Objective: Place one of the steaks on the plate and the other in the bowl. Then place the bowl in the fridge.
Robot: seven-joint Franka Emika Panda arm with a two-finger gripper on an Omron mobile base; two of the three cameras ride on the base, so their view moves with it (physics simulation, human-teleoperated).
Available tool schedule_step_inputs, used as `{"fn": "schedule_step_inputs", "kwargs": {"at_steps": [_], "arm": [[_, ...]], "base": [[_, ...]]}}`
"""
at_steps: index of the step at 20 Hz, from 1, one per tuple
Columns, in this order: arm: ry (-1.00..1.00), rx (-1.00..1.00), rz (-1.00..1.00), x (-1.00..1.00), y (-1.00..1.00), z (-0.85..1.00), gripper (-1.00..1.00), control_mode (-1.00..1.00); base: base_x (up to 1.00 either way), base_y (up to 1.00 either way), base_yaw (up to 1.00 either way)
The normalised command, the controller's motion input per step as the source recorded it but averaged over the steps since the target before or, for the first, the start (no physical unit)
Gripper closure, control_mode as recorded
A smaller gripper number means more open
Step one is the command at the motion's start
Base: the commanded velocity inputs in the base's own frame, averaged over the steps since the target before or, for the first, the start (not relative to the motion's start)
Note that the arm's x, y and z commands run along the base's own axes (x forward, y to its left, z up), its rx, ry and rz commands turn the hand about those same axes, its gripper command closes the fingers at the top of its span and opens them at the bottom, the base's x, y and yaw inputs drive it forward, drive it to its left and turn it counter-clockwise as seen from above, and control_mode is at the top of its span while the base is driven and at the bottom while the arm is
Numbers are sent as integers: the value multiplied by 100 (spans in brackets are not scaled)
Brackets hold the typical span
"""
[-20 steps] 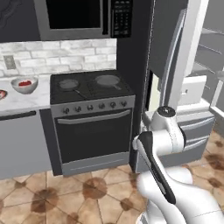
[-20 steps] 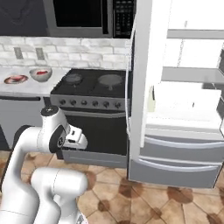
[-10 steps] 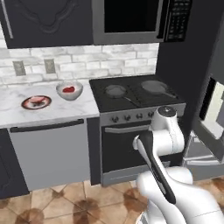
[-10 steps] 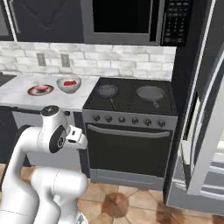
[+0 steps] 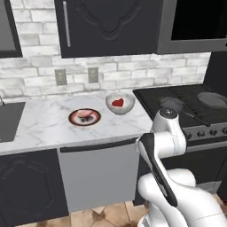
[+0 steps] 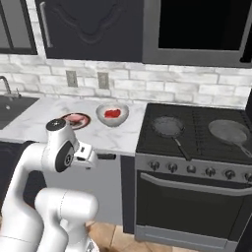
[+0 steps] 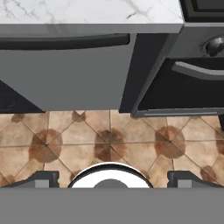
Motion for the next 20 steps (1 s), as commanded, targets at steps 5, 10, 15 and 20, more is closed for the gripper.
{"fn": "schedule_step_inputs", "kwargs": {"at_steps": [5,10,15,20], "arm": [[0,0,0,0,0,0,-100,100],[0,0,0,0,0,0,-100,100],[0,0,0,0,0,0,-100,100],[0,0,0,0,0,0,-100,100]], "base": [[26,14,-2],[32,15,-18],[17,21,-21],[5,5,-2]]}}
